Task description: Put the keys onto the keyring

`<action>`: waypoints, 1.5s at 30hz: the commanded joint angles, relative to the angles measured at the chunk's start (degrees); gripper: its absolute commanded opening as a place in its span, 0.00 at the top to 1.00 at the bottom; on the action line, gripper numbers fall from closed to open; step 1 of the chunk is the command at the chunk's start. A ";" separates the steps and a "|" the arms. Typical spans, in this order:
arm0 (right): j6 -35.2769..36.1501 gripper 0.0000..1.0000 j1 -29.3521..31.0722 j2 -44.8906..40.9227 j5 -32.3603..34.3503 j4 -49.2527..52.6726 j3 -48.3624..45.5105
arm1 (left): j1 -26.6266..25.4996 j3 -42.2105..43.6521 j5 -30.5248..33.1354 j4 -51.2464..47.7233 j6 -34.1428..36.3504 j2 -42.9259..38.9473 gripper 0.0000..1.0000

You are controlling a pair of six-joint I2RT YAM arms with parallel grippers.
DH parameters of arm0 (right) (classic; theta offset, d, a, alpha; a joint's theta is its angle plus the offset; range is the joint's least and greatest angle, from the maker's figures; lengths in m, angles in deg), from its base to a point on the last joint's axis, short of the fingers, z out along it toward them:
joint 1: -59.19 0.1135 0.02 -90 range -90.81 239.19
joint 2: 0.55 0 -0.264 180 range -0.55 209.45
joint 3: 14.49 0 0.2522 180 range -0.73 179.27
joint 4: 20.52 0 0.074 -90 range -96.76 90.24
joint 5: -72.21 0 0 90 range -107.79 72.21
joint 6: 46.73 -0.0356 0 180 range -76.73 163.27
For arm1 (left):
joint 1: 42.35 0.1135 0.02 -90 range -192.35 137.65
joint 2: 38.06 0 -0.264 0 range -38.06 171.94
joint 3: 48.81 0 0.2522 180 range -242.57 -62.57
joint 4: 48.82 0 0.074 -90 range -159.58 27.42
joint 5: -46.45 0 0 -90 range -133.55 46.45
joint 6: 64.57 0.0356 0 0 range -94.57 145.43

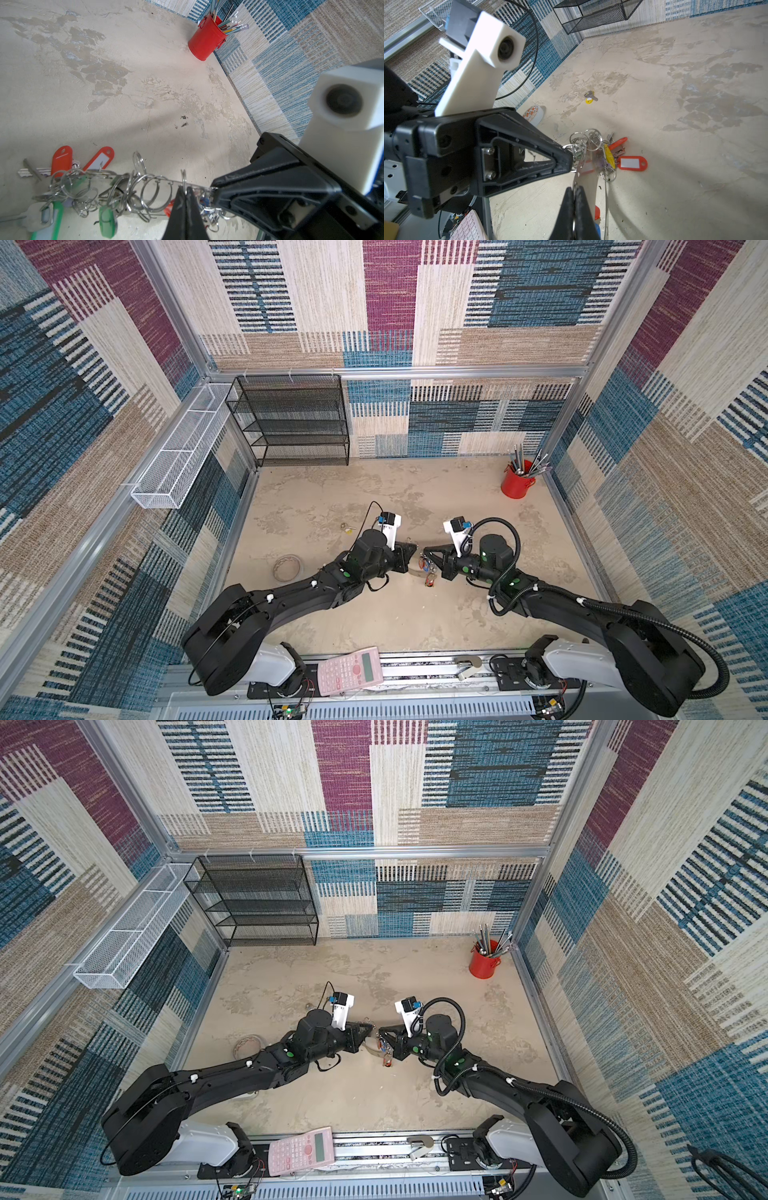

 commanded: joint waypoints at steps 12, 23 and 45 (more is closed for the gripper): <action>0.38 1.00 0.19 -0.01 -3.38 0.32 0.19 | -1.08 0.39 5.18 1.83 -0.68 -0.99 1.00; 0.23 1.00 0.19 0.49 -3.58 0.10 -0.12 | -1.11 -1.92 7.49 -4.23 3.00 -3.34 1.00; -0.23 1.00 0.89 2.16 -4.63 -1.22 0.29 | -1.52 2.98 7.63 10.64 -3.26 0.93 1.00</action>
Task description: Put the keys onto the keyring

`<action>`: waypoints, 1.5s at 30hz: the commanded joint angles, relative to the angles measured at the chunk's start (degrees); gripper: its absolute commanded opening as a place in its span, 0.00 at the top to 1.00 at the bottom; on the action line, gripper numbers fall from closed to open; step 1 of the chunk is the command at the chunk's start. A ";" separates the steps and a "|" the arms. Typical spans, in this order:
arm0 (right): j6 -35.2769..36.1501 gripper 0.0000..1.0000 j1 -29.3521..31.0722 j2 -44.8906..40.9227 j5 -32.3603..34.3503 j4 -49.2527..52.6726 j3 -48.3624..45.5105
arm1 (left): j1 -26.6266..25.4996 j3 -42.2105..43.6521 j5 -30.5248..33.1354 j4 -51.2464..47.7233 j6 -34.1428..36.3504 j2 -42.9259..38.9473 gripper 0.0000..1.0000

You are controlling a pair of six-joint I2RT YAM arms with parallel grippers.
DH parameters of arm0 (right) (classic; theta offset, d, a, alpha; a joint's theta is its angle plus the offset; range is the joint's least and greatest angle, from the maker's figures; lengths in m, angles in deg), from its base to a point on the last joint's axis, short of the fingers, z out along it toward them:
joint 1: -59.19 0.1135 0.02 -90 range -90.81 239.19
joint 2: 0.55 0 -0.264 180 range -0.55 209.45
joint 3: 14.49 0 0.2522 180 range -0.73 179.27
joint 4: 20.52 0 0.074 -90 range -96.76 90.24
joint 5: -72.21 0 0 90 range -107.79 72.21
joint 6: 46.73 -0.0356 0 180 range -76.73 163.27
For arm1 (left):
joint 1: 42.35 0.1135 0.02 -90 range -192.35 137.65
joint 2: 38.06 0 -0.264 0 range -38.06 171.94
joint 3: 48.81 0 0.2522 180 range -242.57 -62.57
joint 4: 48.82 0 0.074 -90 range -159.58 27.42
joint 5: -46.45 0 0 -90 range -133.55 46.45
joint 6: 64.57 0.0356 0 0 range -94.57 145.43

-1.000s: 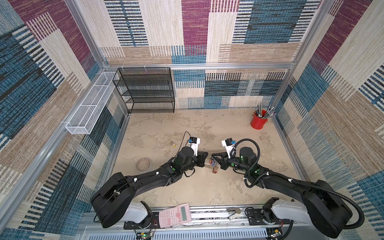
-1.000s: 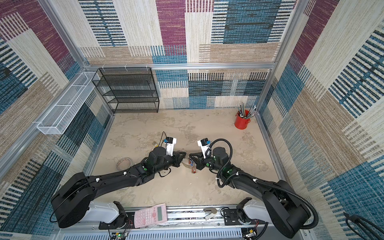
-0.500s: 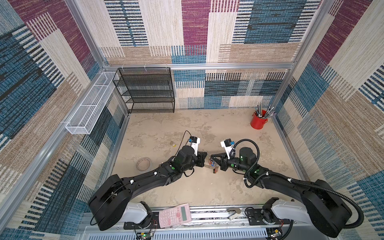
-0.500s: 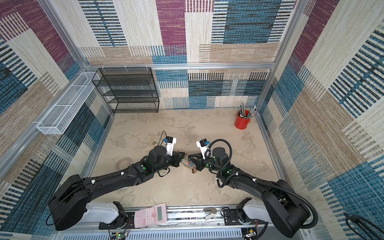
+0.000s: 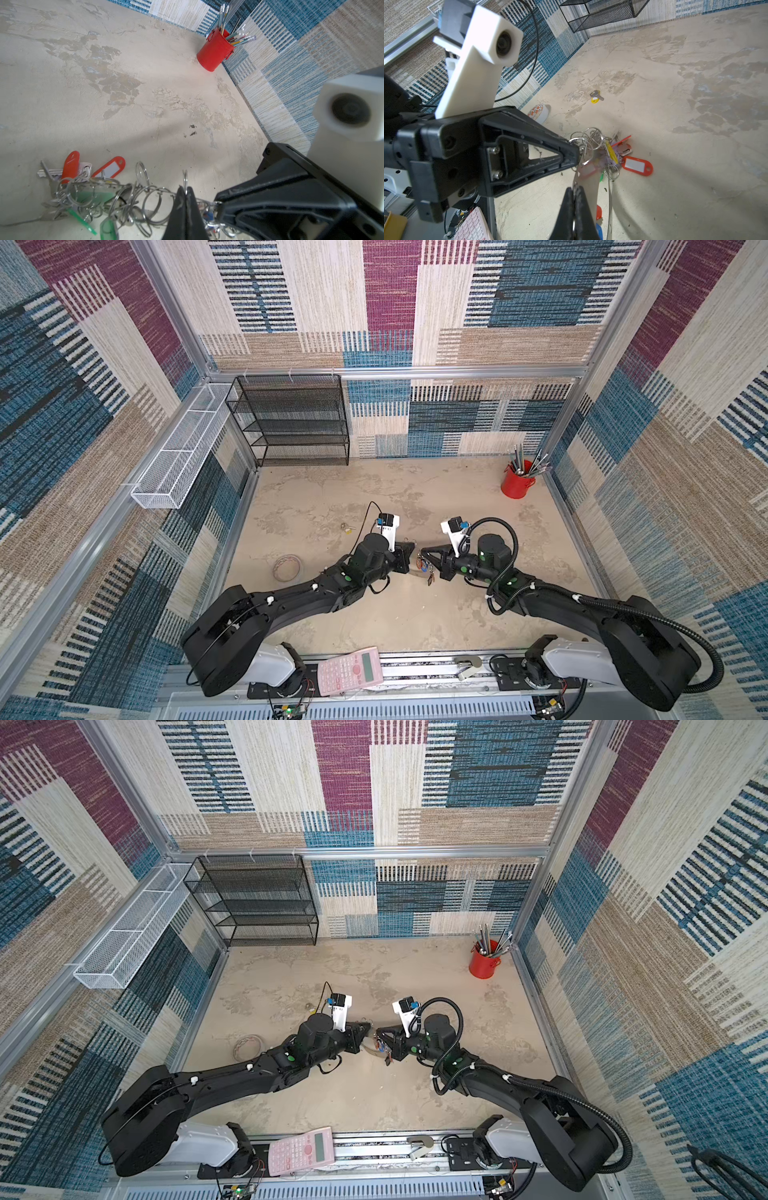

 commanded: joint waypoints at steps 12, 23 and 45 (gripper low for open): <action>-2.58 0.75 -0.07 -2.52 -6.67 -1.53 -0.60 | -0.10 9.10 2.17 28.41 -0.77 3.44 1.00; -5.47 0.59 -8.85 -6.68 -13.91 -2.06 1.02 | -0.13 12.31 -2.23 44.99 3.47 7.84 1.00; -7.33 0.71 -11.26 -1.77 -20.44 -8.26 4.11 | 0.02 12.38 -9.05 47.12 5.30 4.82 1.00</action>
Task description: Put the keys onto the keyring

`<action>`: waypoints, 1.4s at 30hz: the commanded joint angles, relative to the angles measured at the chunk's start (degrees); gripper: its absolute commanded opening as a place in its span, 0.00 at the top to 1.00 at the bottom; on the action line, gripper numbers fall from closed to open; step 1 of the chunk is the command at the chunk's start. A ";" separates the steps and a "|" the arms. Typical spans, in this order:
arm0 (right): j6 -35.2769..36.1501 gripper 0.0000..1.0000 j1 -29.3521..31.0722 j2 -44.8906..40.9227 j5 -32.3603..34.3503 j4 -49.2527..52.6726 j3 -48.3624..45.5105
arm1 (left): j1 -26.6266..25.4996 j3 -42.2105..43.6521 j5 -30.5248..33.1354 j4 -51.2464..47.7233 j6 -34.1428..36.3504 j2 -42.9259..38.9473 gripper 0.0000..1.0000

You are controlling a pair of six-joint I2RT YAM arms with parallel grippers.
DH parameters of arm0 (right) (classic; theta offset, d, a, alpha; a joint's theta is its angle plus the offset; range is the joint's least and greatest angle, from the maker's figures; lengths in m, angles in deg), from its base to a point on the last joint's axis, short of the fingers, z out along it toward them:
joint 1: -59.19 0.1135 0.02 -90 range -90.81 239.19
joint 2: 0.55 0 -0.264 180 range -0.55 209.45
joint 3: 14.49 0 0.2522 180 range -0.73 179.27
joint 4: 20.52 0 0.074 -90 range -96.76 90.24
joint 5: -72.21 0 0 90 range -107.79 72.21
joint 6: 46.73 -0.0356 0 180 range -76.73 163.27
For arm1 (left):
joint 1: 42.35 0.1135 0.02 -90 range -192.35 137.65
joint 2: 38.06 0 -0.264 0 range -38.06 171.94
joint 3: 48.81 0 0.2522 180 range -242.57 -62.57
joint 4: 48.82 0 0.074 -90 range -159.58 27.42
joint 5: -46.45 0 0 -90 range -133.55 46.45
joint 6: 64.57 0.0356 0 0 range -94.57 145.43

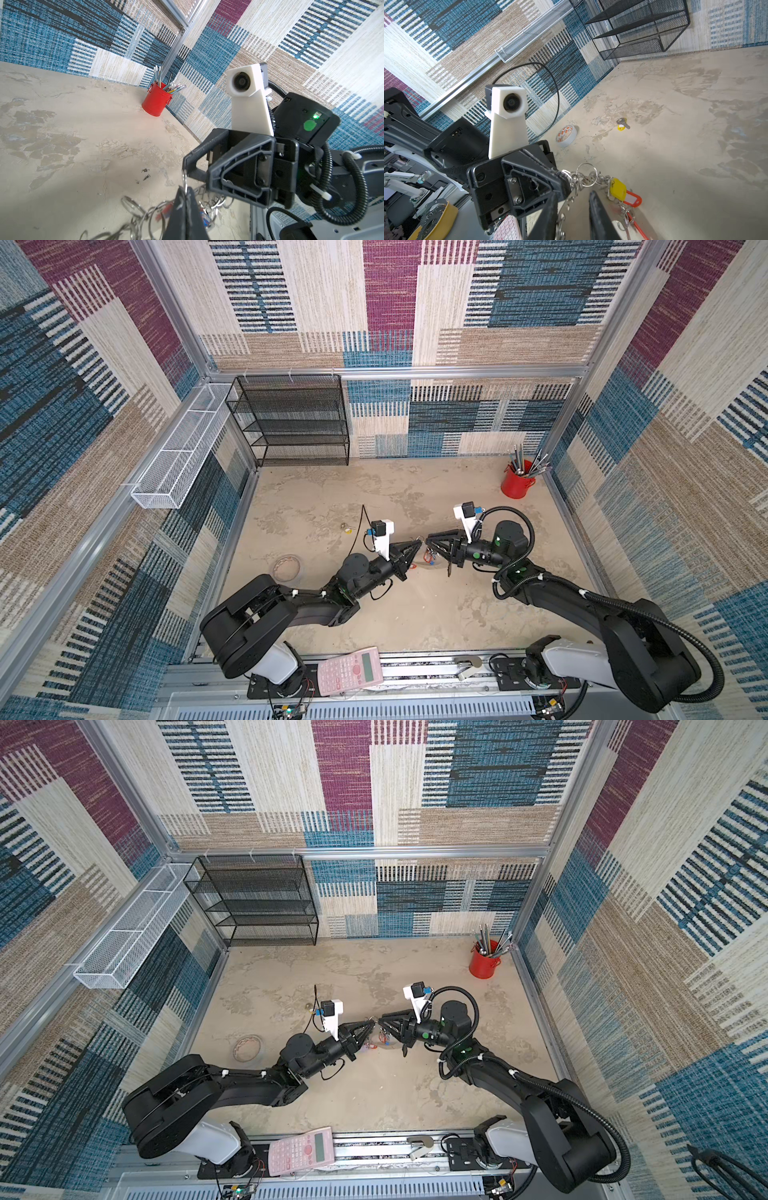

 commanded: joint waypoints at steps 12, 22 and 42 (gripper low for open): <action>-3.47 0.73 -4.94 -0.31 -3.88 -0.57 3.51 | 0.11 0.54 -1.79 1.46 2.87 -3.44 1.00; -2.26 0.77 -0.86 -1.08 -8.11 -1.39 0.39 | 0.07 -0.32 -2.30 3.02 1.61 -2.64 1.00; -3.05 0.84 0.24 1.87 -8.88 -4.22 0.52 | 0.07 -1.06 -4.96 6.23 0.78 0.60 1.00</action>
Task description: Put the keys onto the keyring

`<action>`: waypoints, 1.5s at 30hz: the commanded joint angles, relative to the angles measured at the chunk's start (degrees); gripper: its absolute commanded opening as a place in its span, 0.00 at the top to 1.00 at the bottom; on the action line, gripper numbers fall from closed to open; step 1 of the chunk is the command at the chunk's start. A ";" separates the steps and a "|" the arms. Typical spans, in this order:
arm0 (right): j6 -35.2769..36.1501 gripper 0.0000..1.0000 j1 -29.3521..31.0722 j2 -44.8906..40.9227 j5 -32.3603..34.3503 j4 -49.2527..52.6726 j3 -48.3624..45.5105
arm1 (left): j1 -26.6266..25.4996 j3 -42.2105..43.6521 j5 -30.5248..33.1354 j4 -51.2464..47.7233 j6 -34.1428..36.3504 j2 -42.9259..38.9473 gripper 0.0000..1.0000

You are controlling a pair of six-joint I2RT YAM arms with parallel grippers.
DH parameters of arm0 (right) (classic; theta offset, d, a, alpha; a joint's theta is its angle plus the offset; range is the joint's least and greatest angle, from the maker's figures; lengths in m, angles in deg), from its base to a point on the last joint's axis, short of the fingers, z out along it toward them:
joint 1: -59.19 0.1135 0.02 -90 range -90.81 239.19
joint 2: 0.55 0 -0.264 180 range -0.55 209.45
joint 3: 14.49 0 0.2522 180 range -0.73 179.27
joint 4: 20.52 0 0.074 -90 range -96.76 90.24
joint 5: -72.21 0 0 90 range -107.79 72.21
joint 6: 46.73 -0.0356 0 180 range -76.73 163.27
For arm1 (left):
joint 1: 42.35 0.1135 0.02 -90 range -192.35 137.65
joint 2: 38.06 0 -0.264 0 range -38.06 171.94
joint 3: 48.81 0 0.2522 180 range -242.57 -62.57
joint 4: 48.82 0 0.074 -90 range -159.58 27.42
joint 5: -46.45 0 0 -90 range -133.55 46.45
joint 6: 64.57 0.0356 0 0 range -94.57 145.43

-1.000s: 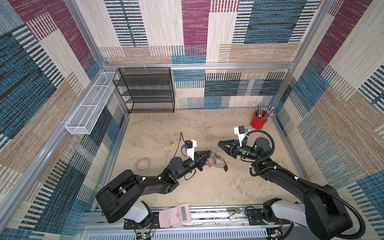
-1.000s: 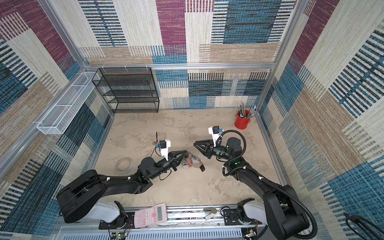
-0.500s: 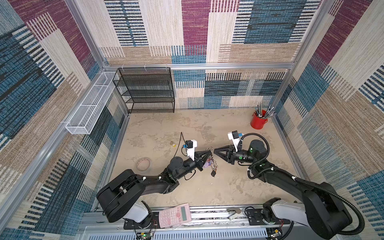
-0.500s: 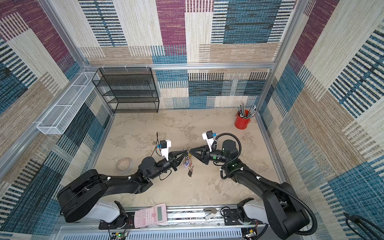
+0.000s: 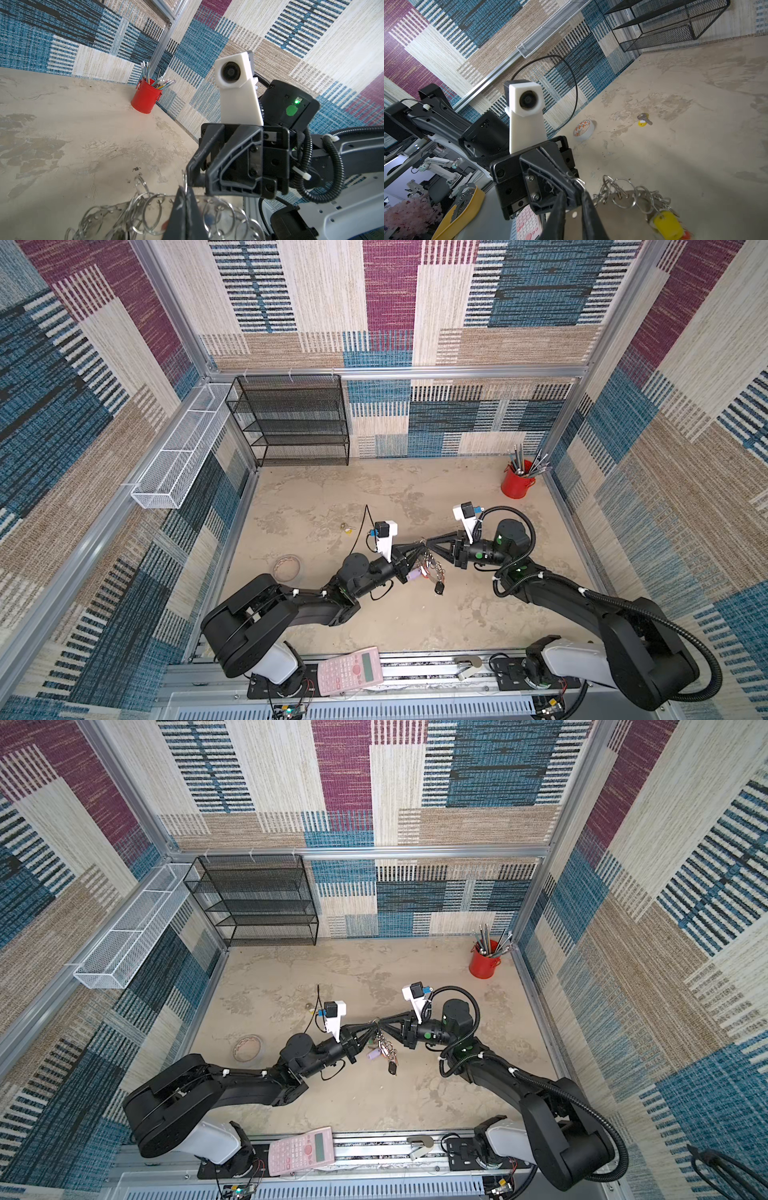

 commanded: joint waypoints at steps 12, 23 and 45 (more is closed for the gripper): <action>-1.29 1.00 0.83 1.24 -2.49 -4.81 -0.47 | 0.14 -0.28 -1.05 5.88 0.35 0.01 1.00; -1.58 1.00 0.93 0.12 -2.02 -4.89 -1.03 | 2.26 0.65 -4.34 6.57 -1.20 -0.44 1.00; -4.78 0.76 -0.04 2.68 -5.12 -10.36 -0.23 | 3.47 0.82 -9.44 8.32 -2.80 -1.06 1.00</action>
